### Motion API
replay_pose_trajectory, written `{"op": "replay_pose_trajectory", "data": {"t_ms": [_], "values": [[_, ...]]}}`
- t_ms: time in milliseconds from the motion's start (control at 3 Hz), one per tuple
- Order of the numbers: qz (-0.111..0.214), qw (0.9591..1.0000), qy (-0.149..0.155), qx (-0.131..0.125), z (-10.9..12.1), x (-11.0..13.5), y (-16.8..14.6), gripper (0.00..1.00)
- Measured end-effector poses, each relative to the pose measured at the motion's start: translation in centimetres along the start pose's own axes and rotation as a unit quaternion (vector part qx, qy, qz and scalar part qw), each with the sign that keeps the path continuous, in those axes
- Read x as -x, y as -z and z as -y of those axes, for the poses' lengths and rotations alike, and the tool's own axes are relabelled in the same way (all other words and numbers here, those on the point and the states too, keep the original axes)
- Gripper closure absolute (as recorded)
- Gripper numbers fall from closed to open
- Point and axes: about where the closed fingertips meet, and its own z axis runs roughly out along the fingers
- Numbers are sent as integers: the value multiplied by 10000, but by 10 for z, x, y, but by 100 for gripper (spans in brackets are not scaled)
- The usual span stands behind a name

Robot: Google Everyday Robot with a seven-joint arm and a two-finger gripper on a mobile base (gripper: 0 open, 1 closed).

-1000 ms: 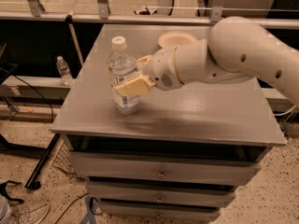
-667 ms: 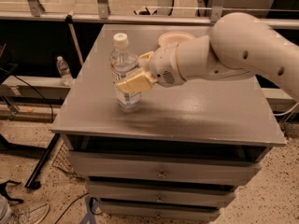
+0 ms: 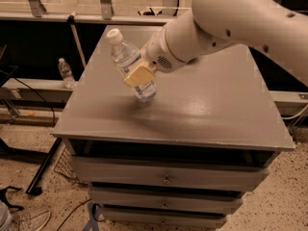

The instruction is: Knock blue plastic bottle over

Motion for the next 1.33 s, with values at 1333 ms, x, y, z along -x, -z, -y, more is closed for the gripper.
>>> {"op": "replay_pose_trajectory", "data": {"t_ms": [1333], "values": [[-3165, 9262, 1909, 749, -11, -23, -53, 100]]}}
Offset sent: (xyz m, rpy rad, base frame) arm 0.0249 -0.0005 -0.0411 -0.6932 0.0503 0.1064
